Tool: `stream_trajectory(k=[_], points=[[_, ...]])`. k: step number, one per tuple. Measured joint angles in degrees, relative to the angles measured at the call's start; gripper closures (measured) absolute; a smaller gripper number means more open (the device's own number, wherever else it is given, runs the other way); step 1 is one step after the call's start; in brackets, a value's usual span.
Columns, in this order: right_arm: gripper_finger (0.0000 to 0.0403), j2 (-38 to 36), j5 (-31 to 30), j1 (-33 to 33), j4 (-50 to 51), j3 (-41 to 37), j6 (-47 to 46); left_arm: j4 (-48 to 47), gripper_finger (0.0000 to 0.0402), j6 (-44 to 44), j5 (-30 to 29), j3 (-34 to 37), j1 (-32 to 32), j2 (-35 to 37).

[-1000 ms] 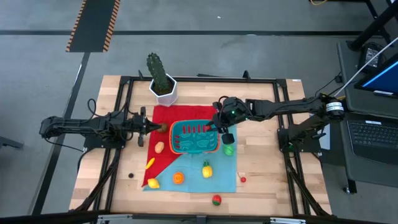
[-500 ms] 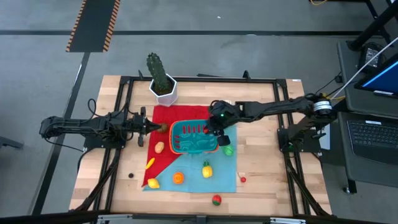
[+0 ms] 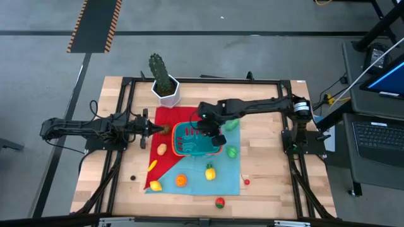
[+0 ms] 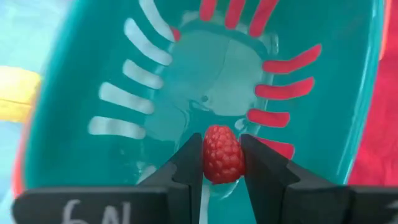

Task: Build produce basket
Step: Put the red raspberry into the blue basket

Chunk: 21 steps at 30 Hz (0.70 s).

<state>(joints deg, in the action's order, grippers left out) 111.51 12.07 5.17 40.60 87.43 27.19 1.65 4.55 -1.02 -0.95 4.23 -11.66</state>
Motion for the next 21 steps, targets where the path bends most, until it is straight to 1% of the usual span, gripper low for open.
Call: stream_trajectory(k=[4, 7, 14, 17, 21], points=[[0.0309, 1.64, -0.37, -0.04, 1.01, 0.49, 1.62, -0.01, 0.0394, -0.04, 0.00, 0.00, 0.00, -0.01], [0.0309, 1.72, -1.35, -0.07, 1.80, 0.49, 1.62, -0.22, 0.0394, -0.06, 0.00, 0.00, -0.02, 0.00], [0.0309, 1.72, -1.48, -0.07, 2.11, 0.49, 1.57, -0.84, 0.0394, -0.10, -0.01, 0.00, -0.01, 0.00], [0.0307, 1.70, -1.48, -0.03, 1.70, 0.49, 0.16, -1.07, 0.0394, -0.10, 0.00, 0.00, 0.00, 0.00], [0.0254, 1.70, -1.92, -0.02, 0.73, 0.47, -1.83, -1.32, 0.0394, -0.10, 0.00, 0.00, 0.00, -0.01]])
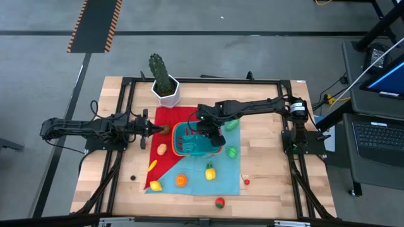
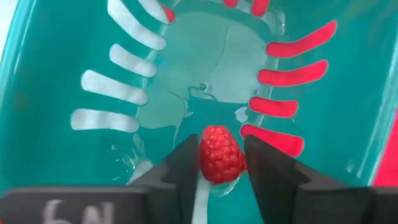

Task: Build produce basket
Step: Put the red raspberry into the blue basket, then put the green eggplant into the blue basket

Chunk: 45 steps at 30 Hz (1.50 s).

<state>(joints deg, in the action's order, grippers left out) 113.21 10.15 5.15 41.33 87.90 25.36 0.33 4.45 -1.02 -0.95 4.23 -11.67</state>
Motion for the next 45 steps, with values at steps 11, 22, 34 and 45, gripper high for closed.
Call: stream_trajectory(k=[11, 22, 34, 45], points=[[0.0242, -0.02, -0.15, 0.00, 0.08, 1.78, -2.78, 0.01, 0.0394, -0.04, 0.00, 0.00, -0.02, 0.01], [0.0292, -0.15, 1.87, 0.72, 5.97, 5.69, -10.24, 0.05, 0.0394, -0.09, 0.00, 0.00, 0.00, -0.01], [0.0299, -10.11, 3.57, 1.69, -7.41, -7.82, -12.79, 0.08, 0.0394, -0.09, 0.00, 0.00, -0.02, -0.01], [0.0299, -26.98, 3.55, 4.98, -34.38, -33.19, -17.99, 0.14, 0.0394, -0.11, -0.02, 0.00, -0.02, 0.01]])
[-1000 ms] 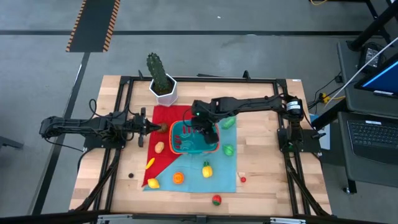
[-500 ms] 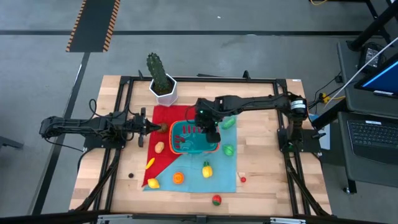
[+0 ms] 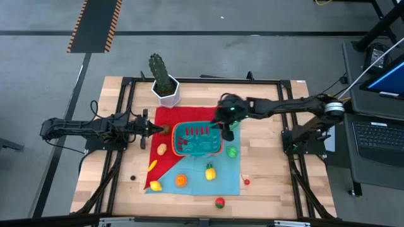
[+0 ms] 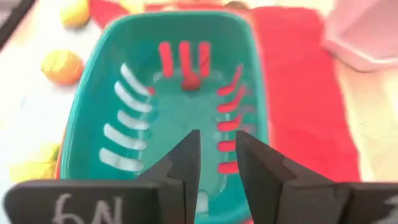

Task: Build produce basket
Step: Put the green eggplant into the blue basket

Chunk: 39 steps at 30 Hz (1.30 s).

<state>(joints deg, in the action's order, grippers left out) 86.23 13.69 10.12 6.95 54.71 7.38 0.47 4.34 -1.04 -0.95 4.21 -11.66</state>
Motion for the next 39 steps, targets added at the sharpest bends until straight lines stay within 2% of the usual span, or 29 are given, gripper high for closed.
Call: stream_trajectory(k=[3, 7, 11, 15, 23, 39], points=[[0.0299, -4.70, 0.24, 1.14, -9.43, -6.81, -1.36, 0.04, 0.0394, 0.00, 0.00, 0.00, 0.02, 0.00], [0.0299, -9.63, 4.37, 3.10, -20.33, -15.00, -2.95, 0.13, 0.0394, 0.00, 0.02, 0.00, 0.00, 0.00], [0.0299, -12.88, 7.92, 4.70, -26.09, -21.48, -4.35, 0.11, 0.0394, 0.00, -0.03, 0.00, 0.02, 0.00], [0.0299, -14.37, 9.83, 5.84, -30.30, -25.89, -5.88, 0.10, 0.0394, 0.02, -0.02, 0.00, 0.02, 0.00], [0.0299, -14.92, 17.86, 8.96, -42.53, -32.13, -6.11, 0.04, 0.0394, 0.04, -0.02, 0.00, 0.02, 0.00], [0.0299, -14.88, 17.92, 8.51, -40.77, -32.84, -8.44, 0.02, 0.0394, 0.09, -0.02, 0.00, 0.02, 0.00]])
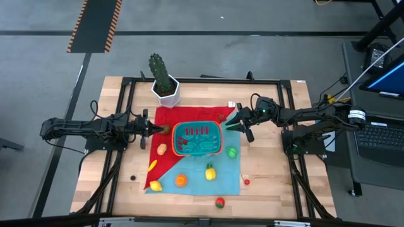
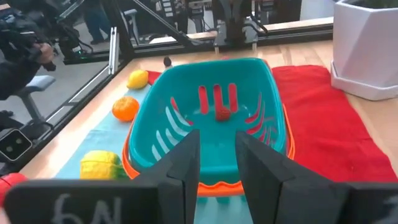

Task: Build produce basket
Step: Put the green eggplant into the blue basket

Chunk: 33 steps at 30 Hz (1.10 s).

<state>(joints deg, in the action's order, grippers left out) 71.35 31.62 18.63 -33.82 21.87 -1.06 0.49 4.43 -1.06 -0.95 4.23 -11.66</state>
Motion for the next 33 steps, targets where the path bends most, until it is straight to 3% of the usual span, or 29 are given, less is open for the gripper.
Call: stream_trajectory(k=[10, 20, 24, 30, 33], points=[[0.0297, 0.00, -1.59, -0.04, -0.09, 0.00, 3.69, -0.02, 0.0394, -0.04, -1.50, 0.00, 0.00, 0.00], [0.0219, 0.00, -12.27, -0.06, 7.88, 0.26, 9.00, -0.04, 0.0394, -0.04, -3.38, 0.00, 0.00, 0.00], [0.0197, -0.28, -16.31, -0.85, 16.58, 3.77, 14.06, -0.06, 0.0394, -0.05, -3.51, 0.00, -0.01, 0.02], [0.0192, -0.28, -28.80, -4.23, 40.29, 12.78, 22.96, -0.05, 0.0394, -0.06, -4.46, 0.00, 0.00, 0.01], [0.0192, -0.28, -31.52, -5.17, 48.19, 16.05, 23.87, -0.07, 0.0394, -0.06, -4.48, 0.00, 0.00, 0.02]])
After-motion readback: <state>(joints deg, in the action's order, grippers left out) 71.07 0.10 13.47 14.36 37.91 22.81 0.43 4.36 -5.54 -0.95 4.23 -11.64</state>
